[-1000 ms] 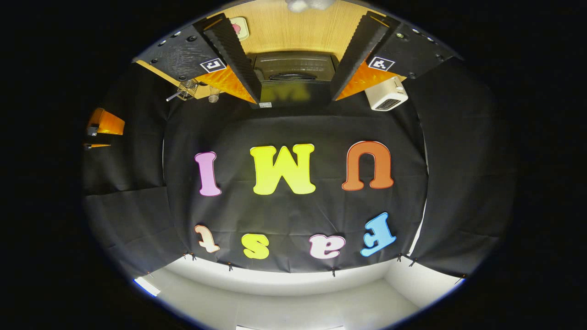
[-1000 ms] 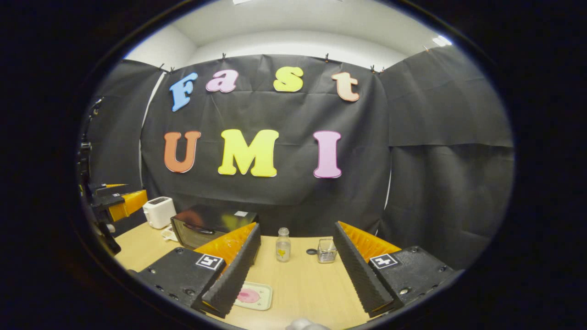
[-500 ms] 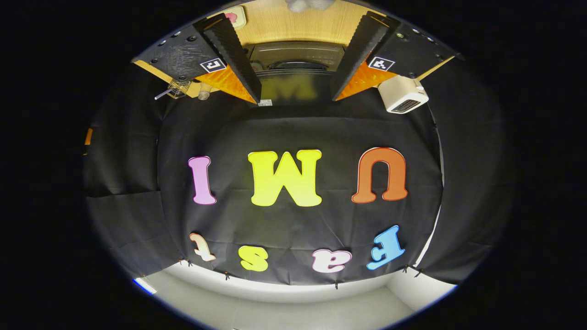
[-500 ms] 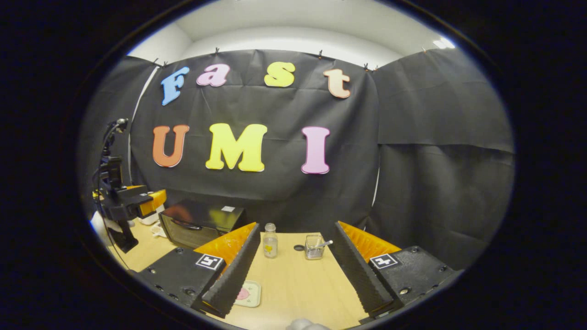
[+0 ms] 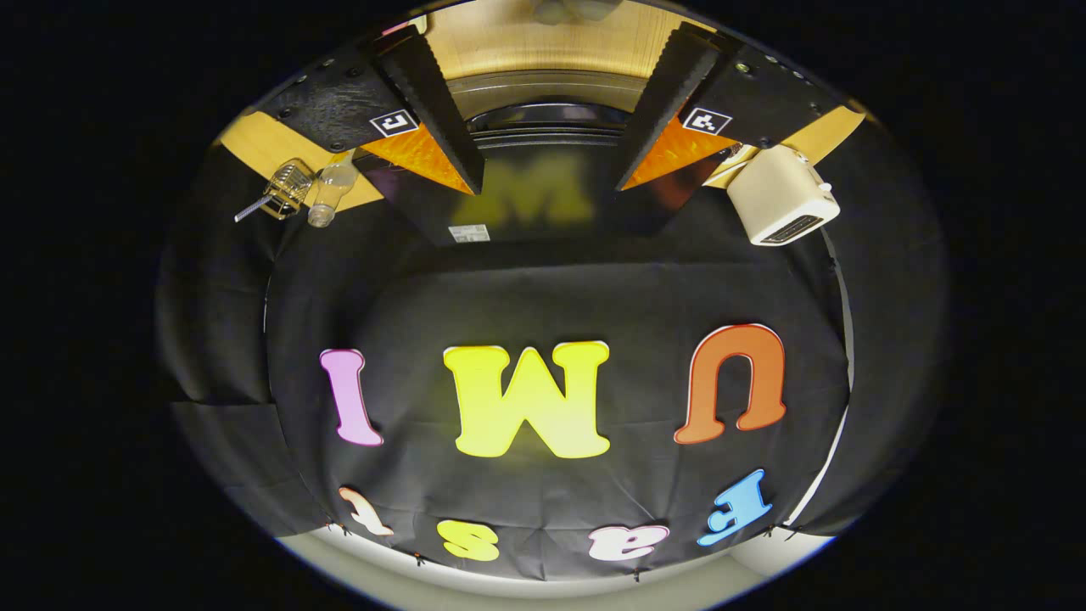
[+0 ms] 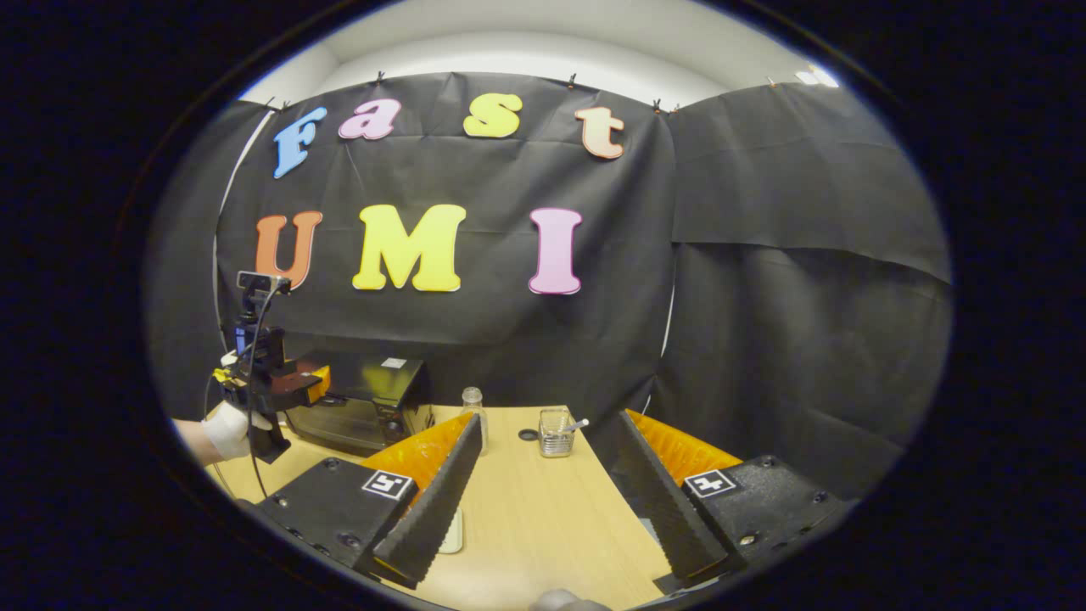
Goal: Open the electric oven with the left hand, put the food in, and close the electric oven.
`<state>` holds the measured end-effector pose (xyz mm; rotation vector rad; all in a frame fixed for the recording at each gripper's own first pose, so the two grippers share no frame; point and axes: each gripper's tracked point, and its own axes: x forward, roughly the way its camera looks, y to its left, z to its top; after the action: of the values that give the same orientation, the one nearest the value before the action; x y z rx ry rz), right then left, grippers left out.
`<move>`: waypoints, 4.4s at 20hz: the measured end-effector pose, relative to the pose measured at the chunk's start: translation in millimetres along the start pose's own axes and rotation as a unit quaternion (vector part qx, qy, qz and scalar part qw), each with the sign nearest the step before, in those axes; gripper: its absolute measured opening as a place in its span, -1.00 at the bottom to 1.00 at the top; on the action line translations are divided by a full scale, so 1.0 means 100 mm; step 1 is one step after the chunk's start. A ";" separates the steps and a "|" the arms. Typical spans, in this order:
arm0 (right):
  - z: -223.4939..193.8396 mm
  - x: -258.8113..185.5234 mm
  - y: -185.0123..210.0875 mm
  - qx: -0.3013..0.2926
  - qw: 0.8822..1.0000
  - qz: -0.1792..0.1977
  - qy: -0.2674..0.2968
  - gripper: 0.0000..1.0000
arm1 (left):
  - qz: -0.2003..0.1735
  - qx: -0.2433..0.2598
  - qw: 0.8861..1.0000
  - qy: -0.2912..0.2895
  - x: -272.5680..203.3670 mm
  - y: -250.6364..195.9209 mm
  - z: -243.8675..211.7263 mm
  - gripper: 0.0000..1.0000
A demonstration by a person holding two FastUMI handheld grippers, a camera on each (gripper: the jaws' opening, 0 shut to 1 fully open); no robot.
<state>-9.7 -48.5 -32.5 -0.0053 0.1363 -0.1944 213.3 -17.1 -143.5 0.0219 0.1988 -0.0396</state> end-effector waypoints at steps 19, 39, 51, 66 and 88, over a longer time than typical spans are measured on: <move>-0.13 -0.27 -0.03 0.015 1.000 0.006 0.009 0.94 | -0.002 -0.007 0.998 0.070 -0.44 -0.03 -0.58 0.94; -0.66 -0.34 0.12 -0.002 0.998 0.031 0.063 0.94 | -0.021 -0.048 0.975 0.217 -1.19 -0.19 -2.04 0.94; -1.39 0.16 0.37 -0.014 0.983 0.106 0.149 0.96 | 0.009 -0.043 0.975 0.216 -1.36 -0.12 -2.00 0.94; -2.85 1.30 1.08 0.013 0.897 0.232 0.376 0.66 | 0.118 -0.038 0.992 0.027 -3.26 0.21 -0.17 0.93; -3.39 1.43 1.30 -0.012 0.854 0.158 0.495 -0.71 | 0.085 -0.050 0.995 -0.030 -3.43 0.62 0.13 0.93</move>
<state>108.4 53.9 -389.6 0.0951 1.1705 0.1560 -117.7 57.2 -61.3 -0.0631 0.1390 0.1393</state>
